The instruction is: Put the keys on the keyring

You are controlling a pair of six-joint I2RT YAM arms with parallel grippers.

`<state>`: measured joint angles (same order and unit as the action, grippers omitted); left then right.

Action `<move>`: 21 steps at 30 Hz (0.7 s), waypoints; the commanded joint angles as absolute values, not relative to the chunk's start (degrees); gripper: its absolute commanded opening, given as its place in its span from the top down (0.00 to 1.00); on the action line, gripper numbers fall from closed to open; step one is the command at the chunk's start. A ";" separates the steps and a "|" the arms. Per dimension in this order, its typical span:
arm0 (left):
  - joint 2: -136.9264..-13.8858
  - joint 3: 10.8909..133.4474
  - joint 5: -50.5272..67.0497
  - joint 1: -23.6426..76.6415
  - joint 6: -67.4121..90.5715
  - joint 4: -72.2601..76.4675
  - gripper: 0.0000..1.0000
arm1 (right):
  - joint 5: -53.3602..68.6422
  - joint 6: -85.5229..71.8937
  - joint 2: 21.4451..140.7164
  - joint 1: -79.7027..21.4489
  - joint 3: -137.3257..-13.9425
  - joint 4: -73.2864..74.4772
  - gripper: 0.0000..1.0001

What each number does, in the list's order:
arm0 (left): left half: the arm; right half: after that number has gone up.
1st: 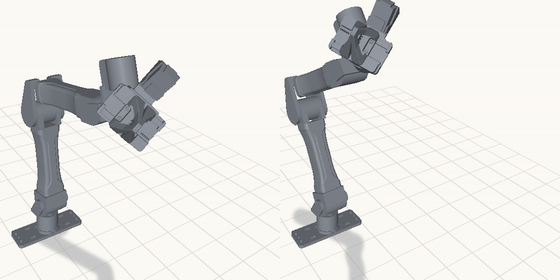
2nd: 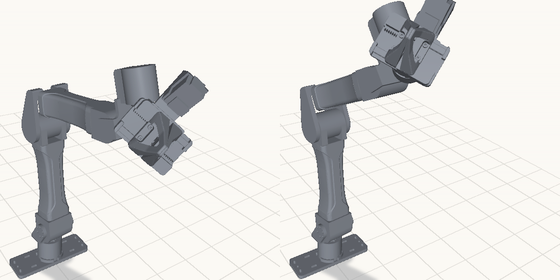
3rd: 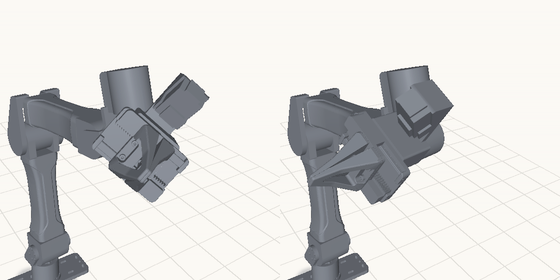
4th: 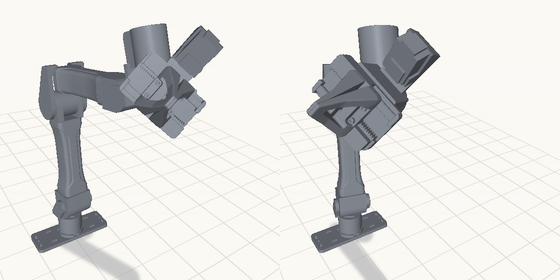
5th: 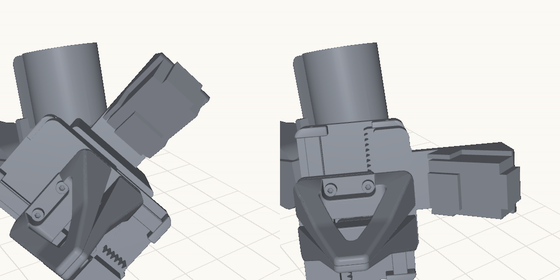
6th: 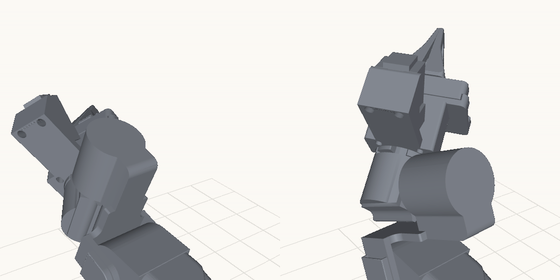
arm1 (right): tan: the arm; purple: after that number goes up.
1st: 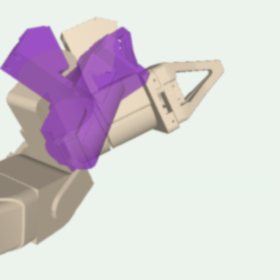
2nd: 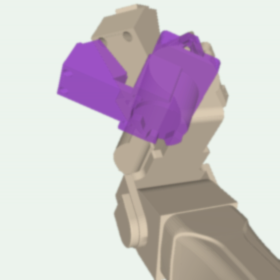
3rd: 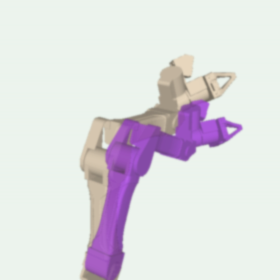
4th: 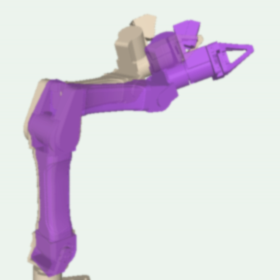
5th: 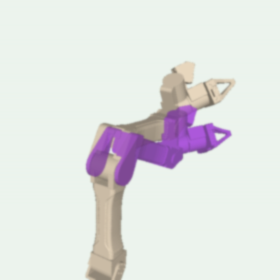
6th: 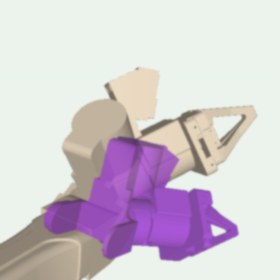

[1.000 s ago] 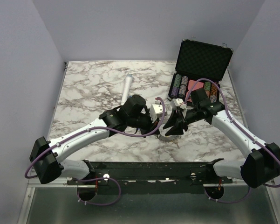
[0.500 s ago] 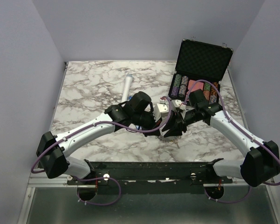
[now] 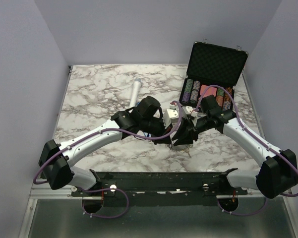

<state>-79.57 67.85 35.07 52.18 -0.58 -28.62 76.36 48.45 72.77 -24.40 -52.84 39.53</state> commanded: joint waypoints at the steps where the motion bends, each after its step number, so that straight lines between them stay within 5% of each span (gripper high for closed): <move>1: -80.16 68.91 37.35 51.86 1.32 -27.07 1.00 | 78.05 47.90 73.30 -24.87 -51.94 38.06 0.67; 12: -79.81 68.64 36.48 51.24 1.76 -26.90 1.00 | 77.69 47.90 73.39 -24.96 -52.56 38.84 0.97; 18: -76.30 64.96 33.59 49.93 6.23 -20.67 1.00 | 76.73 46.32 73.56 -24.96 -54.31 39.99 1.00; 21: -71.91 59.87 32.18 48.96 9.22 -14.61 0.81 | 75.85 45.18 73.56 -25.05 -54.76 39.64 1.00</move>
